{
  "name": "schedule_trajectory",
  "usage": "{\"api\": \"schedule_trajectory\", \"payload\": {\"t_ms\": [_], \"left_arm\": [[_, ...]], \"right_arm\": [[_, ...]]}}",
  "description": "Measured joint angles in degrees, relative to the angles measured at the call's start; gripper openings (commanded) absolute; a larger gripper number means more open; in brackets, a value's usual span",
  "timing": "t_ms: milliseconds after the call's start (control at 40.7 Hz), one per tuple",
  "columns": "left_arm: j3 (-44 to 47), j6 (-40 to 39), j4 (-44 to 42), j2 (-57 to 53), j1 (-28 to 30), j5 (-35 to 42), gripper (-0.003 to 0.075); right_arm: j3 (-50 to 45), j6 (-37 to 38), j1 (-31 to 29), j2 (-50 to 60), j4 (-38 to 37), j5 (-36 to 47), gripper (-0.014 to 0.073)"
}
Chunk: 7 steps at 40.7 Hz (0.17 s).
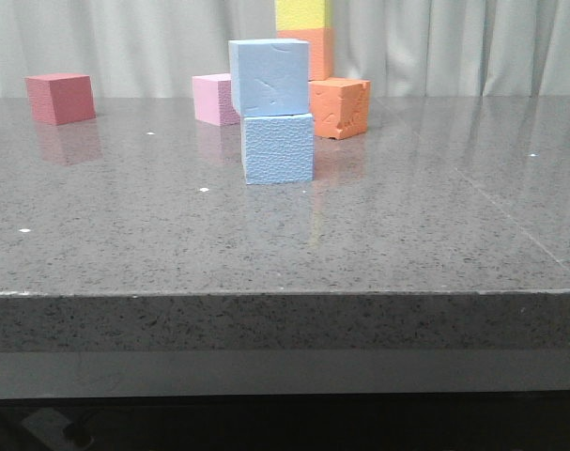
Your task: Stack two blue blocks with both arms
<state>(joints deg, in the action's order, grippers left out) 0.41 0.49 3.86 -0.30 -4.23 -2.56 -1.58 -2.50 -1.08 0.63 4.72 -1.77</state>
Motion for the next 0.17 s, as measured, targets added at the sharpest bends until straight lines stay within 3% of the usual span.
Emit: {"api": "schedule_trajectory", "payload": {"t_ms": [172], "left_arm": [[0.0,0.0,0.0,0.0,0.0,0.0,-0.0020]], "right_arm": [[0.0,0.0,0.0,0.0,0.0,0.0,-0.0128]]}}
